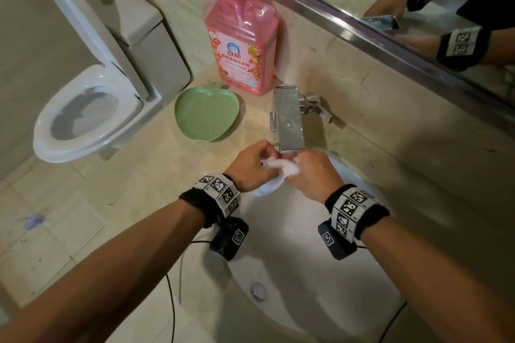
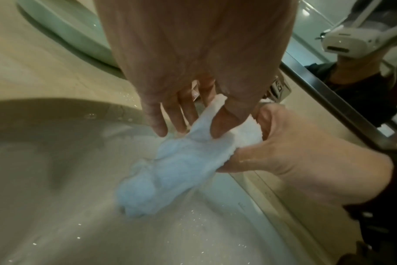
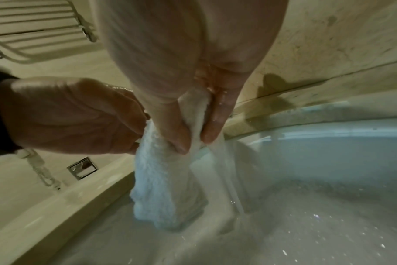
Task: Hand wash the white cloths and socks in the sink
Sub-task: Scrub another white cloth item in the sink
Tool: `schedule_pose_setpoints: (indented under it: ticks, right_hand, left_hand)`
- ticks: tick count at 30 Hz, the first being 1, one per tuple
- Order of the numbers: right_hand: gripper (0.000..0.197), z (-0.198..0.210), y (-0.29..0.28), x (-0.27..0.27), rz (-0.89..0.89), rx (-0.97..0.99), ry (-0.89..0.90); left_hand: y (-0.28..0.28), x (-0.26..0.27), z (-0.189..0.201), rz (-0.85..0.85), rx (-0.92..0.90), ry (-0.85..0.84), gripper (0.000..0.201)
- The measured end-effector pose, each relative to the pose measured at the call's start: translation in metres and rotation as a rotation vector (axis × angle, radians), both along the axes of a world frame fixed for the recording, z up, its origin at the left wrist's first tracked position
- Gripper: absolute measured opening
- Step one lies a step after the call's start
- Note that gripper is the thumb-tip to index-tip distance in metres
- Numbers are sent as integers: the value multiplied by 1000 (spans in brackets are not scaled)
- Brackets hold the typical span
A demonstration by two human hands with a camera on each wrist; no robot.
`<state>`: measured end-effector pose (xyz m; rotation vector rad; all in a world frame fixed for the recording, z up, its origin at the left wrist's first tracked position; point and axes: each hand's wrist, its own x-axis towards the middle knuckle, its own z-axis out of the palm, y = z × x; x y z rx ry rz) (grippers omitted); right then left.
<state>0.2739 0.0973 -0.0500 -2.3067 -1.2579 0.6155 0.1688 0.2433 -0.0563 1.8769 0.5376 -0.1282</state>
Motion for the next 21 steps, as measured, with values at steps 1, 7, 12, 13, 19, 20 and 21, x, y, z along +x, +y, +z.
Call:
schedule_pose_setpoints:
  ticks: [1, 7, 12, 13, 19, 20, 21]
  right_hand:
    - [32, 3, -2, 0, 45, 6, -22]
    - [30, 1, -22, 15, -173, -76, 168]
    - [61, -5, -26, 27, -245, -119, 217]
    - [62, -5, -26, 30, -275, -108, 261]
    - [26, -16, -16, 17, -368, 19, 379]
    - [30, -18, -12, 11, -378, 57, 436]
    - [36, -19, -8, 6, -371, 92, 501]
  left_hand:
    - [-1, 1, 1, -11, 14, 9, 25]
    - [6, 9, 2, 20, 155, 2, 28]
    - [11, 8, 5, 63, 159, 23, 21]
    - [12, 7, 5, 74, 184, 26, 20]
    - [6, 5, 2, 190, 138, 121, 22]
    - [2, 6, 2, 202, 94, 132, 21]
    - [-2, 7, 3, 209, 38, 135, 21]
